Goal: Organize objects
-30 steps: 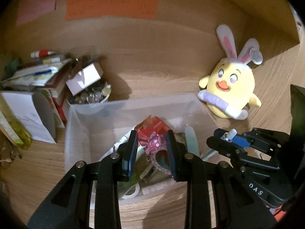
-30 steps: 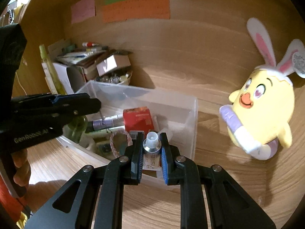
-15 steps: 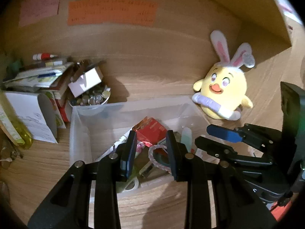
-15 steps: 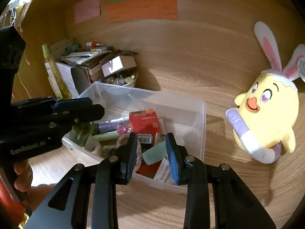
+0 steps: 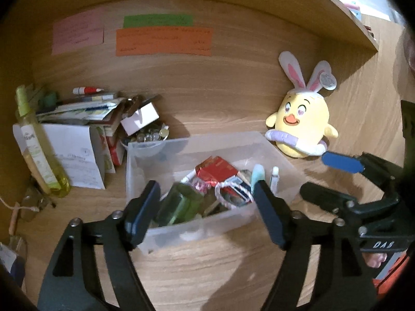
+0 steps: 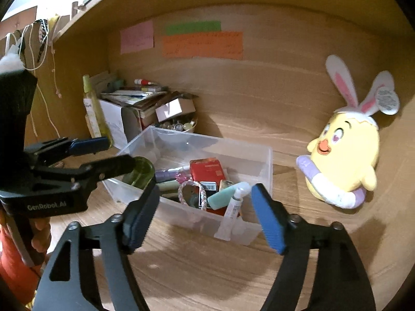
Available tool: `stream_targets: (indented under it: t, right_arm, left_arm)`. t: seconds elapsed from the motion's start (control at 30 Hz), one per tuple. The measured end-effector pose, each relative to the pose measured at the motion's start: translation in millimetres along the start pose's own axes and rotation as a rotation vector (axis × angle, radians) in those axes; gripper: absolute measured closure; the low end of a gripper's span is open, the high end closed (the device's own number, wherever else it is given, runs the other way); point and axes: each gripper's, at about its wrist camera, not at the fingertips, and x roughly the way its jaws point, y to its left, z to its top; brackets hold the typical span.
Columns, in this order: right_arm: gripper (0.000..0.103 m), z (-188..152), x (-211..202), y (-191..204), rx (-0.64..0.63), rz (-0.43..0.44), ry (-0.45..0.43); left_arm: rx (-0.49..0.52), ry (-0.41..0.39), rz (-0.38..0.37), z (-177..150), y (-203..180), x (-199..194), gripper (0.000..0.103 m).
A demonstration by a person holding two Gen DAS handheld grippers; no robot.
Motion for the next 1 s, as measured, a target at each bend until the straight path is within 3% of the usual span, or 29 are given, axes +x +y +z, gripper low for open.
stream_targets:
  t: [0.1, 0.23, 0.63, 1.0]
  right_arm:
    - [0.020, -7, -7, 1, 0.013, -0.004, -0.012]
    - [0.018, -19, -8, 3, 0.024, 0.001, -0.002]
    - [0.018, -45, -3, 0, 0.071, 0.011, 0.037]
    - [0.018, -49, -1, 3, 0.075, 0.031, 0.049]
  left_arm:
    - [-0.008, 0.003, -0.011, -11, 2, -5, 0.015]
    - [-0.028, 0.000, -0.026, -22, 6, -10, 0.008]
    - [0.005, 0.012, 0.026, -50, 1, -12, 0.007]
    - [-0.019, 0.015, 0.023, -51, 6, -10, 0.007]
